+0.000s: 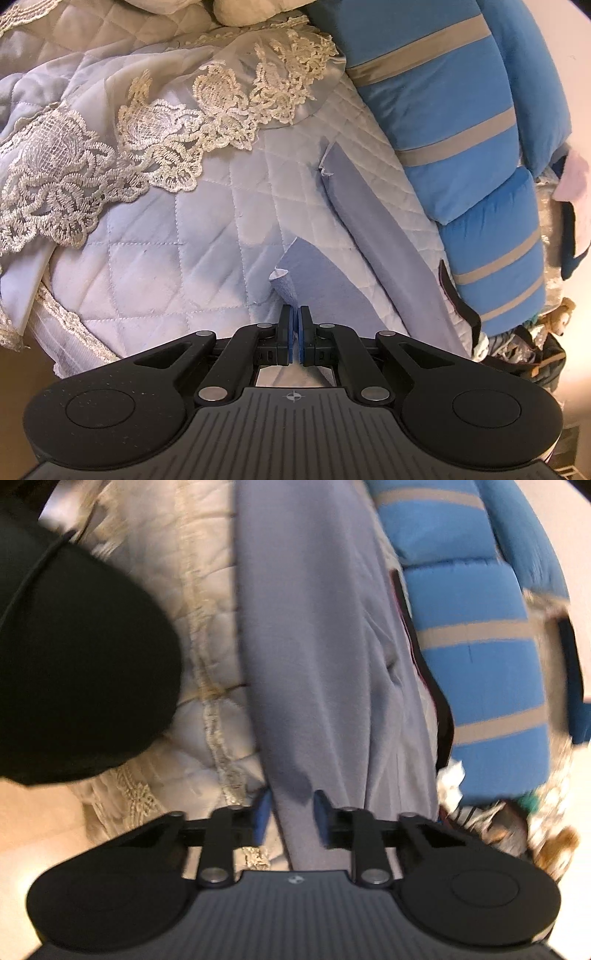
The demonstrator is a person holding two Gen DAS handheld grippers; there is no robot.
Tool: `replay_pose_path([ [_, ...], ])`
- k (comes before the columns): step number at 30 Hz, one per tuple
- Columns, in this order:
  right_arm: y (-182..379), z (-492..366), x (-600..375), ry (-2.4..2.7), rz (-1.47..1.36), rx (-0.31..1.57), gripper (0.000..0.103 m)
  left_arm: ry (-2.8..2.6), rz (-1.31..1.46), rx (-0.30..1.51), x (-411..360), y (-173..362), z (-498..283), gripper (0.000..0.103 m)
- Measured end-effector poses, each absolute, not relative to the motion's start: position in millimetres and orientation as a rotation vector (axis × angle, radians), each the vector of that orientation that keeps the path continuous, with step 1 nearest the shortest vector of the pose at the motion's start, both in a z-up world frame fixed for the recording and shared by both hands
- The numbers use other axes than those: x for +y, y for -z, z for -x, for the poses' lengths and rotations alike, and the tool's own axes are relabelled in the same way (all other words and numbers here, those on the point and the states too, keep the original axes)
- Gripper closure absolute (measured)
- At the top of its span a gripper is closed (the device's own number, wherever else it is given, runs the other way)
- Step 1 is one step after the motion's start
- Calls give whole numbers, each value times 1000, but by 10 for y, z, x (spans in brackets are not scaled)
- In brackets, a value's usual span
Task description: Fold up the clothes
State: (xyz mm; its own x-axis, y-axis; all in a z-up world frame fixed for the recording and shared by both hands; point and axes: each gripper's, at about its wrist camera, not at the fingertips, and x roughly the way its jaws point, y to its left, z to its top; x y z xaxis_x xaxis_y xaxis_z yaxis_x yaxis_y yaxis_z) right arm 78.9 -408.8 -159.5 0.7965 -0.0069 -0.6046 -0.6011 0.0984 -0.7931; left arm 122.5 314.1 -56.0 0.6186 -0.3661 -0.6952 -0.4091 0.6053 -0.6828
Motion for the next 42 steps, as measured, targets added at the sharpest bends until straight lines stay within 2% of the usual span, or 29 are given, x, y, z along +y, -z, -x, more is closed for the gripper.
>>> replay_pose_path([
  [2,1614,-763,-4079,-478,1424,544,103,-36,954,958,3134,563,-1220,101],
  [14,1177,-792,-4202,-461,1286,587,103,-49,928,979,3112,499,-1025,101],
  [22,1127,-779,-4230,-501,1259,657,103,-59,894,1025,3111,659,-946,101],
  [24,1123,-758,-4224,-532,1231,674,87,-71,898,1047,3109,730,-933,100],
  [25,1108,-739,-4226,-550,1207,679,86,-74,904,1050,3118,748,-926,100],
  [26,1092,-715,-4225,-560,1186,677,77,-78,909,1054,3126,759,-919,100],
  [27,1078,-692,-4218,-552,1176,667,54,-82,914,1058,3135,770,-912,100],
  [28,1063,-668,-4209,-535,1172,652,43,-84,919,1062,3145,774,-906,99],
  [29,1040,-637,-4198,-522,1167,626,24,-81,924,1064,3159,769,-902,95],
  [30,1008,-606,-4184,-511,1157,592,12,-76,928,1059,3173,749,-894,90],
  [32,928,-582,-4148,-493,1108,552,3,-60,937,1027,3197,665,-868,70],
  [35,785,-601,-4071,-463,975,522,0,-13,924,966,3195,510,-872,53],
  [40,602,-684,-3884,-458,733,522,0,7,841,907,3129,391,-1059,44],
  [42,564,-679,-3758,-470,670,521,0,-3,809,904,3099,401,-1180,44],
])
